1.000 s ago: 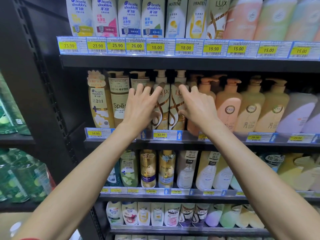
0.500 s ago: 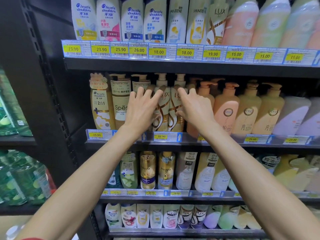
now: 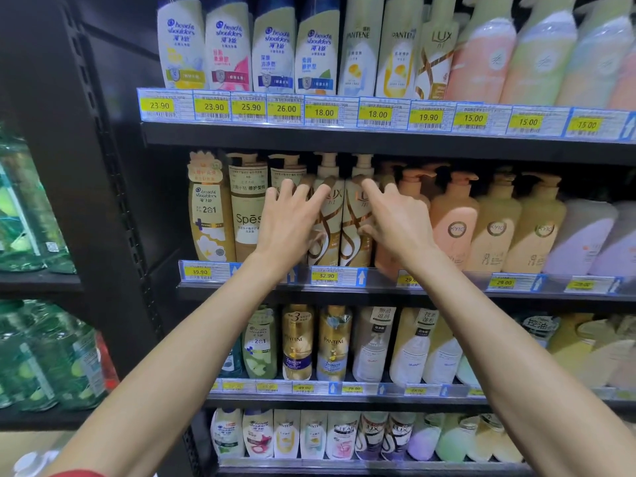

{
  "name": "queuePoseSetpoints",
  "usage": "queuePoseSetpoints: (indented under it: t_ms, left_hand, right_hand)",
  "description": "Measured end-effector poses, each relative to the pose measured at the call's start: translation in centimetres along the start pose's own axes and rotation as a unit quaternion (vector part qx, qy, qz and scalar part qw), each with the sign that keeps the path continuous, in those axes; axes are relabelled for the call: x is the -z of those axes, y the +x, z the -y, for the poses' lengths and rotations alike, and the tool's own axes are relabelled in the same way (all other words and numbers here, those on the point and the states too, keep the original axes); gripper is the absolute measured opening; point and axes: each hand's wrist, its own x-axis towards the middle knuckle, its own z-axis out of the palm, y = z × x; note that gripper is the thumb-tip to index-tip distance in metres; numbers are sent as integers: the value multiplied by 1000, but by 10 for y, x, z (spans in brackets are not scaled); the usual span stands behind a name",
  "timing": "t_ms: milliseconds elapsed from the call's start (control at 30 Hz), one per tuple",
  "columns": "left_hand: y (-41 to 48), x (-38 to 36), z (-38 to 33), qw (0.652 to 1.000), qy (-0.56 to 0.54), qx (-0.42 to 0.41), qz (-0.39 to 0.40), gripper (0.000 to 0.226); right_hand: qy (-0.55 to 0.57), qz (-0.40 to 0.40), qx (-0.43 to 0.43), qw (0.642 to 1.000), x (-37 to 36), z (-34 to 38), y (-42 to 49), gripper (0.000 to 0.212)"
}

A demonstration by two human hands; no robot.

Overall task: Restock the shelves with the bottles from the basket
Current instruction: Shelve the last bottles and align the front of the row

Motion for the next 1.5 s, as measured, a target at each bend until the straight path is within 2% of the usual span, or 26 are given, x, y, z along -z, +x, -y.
queuePoseSetpoints:
  t_ms: [367, 1000, 1333, 1500]
  left_hand:
    - [0, 0, -1, 1000, 7, 2, -4, 77]
    - [0, 2, -1, 1000, -2, 6, -8, 75]
    - [0, 3, 0, 1000, 1, 5, 15, 78]
    - [-2, 9, -1, 999, -8, 4, 38, 69]
  right_hand:
    - [0, -4, 0, 1000, -2, 0, 2, 59]
    - [-1, 6, -1, 1000, -1, 0, 1, 62]
    - [-7, 22, -4, 1000, 0, 3, -3, 63]
    - [-6, 48, -6, 999, 5, 3, -2, 60]
